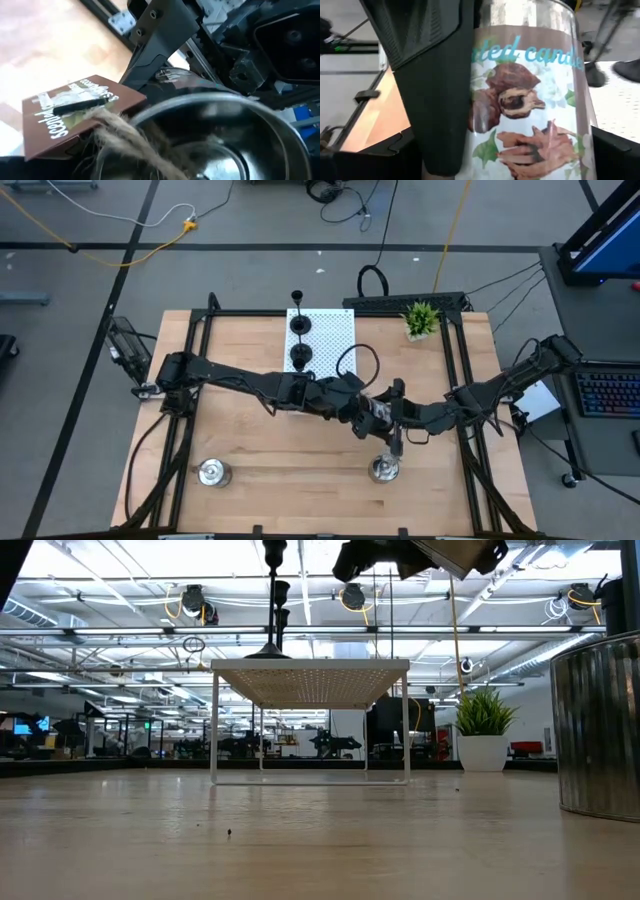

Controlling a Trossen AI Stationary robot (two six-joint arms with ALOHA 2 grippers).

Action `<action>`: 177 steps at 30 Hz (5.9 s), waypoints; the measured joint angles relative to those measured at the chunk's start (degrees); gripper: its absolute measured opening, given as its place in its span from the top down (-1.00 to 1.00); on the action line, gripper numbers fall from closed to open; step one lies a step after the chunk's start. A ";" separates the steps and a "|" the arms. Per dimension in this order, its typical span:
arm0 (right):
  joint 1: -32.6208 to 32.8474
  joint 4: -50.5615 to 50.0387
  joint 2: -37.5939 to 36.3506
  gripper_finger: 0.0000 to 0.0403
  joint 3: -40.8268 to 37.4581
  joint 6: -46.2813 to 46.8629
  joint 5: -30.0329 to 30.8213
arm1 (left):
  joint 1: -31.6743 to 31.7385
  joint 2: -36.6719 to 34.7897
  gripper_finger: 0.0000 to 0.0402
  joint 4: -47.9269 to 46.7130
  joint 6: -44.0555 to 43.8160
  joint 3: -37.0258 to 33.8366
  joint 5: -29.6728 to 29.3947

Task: Pick & Place candle stick holders
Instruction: Put the top silver scented candle on the shelf

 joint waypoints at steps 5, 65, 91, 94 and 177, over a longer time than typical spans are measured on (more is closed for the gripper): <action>0.09 -2.47 -1.17 -0.71 -0.01 0.35 1.86 | 0.94 -0.86 -0.96 2.23 2.41 0.00 0.72; -1.92 -1.53 -8.02 -0.70 -0.79 -6.03 13.76 | -4.49 -17.43 -0.95 4.99 22.39 0.22 -1.55; -49.80 38.96 6.06 -0.70 -5.92 -8.38 -38.68 | -15.12 -28.39 -0.95 -41.72 4.78 0.15 -46.97; -51.48 44.06 9.73 -0.70 -5.92 -5.49 -41.86 | -15.41 -29.27 -0.95 -49.42 -1.41 0.15 -50.23; -55.34 56.31 39.05 -0.81 4.18 0.42 -32.81 | 18.58 -61.63 -0.95 -13.51 23.91 -49.03 -12.56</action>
